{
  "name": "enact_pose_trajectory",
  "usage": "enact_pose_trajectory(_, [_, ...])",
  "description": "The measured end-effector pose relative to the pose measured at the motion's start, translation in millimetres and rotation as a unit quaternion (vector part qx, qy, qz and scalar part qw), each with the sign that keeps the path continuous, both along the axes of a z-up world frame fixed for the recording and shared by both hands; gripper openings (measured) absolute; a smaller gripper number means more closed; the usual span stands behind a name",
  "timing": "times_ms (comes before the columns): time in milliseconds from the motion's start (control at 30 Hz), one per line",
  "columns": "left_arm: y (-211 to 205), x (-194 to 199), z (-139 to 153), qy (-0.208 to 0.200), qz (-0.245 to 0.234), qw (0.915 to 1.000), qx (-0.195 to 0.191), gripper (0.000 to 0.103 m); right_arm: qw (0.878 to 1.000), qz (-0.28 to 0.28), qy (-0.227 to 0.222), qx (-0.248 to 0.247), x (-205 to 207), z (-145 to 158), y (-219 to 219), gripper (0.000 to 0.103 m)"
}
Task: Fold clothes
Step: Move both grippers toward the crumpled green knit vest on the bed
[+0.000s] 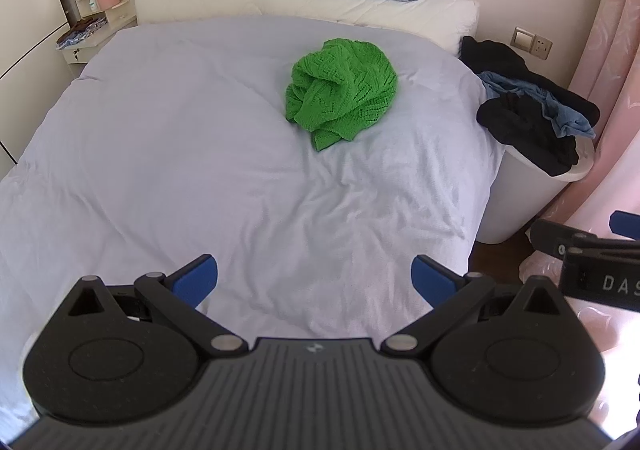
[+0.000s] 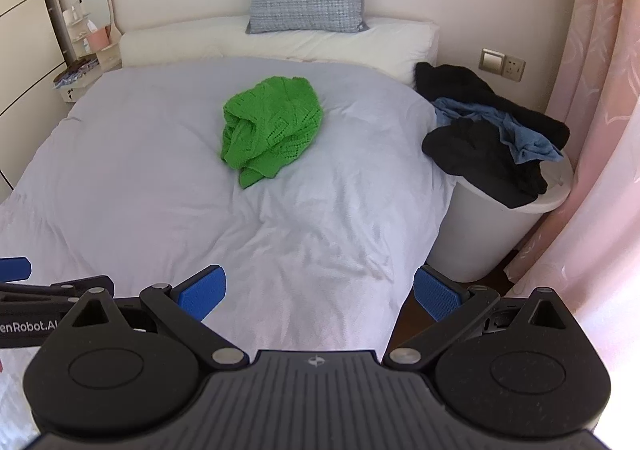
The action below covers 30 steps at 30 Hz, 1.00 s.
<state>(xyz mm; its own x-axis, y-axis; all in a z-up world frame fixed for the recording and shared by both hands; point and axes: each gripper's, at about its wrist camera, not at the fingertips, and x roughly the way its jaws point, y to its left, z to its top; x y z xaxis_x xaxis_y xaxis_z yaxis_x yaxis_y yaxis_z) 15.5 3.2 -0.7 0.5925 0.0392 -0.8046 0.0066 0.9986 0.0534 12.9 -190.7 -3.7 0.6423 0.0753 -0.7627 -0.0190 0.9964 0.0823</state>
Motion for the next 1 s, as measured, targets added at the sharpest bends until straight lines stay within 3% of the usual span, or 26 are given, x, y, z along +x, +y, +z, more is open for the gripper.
enact_pose_trajectory(333, [11.2, 22.0, -11.9, 0.038, 0.038, 0.9985, -0.014, 0.102, 1.0, 0.02, 0.006, -0.006, 28.2, -5.2, 4.4, 0.103])
enact_pose_trajectory(533, [11.4, 43.9, -19.2, 0.041, 0.048, 0.9978, -0.02, 0.102, 0.999, 0.031, 0.019, -0.007, 54.6, -18.3, 1.6, 0.103])
enact_pose_trajectory(800, [5.4, 99.6, -38.0, 0.053, 0.069, 0.9955, -0.038, 0.102, 0.997, 0.054, 0.048, -0.004, 118.0, -46.5, -7.1, 0.103])
enact_pose_trajectory(1000, [-4.0, 159.2, -63.2, 0.074, 0.076, 0.9939, -0.03, 0.102, 0.994, 0.078, 0.081, -0.005, 184.8, -77.6, -14.5, 0.103])
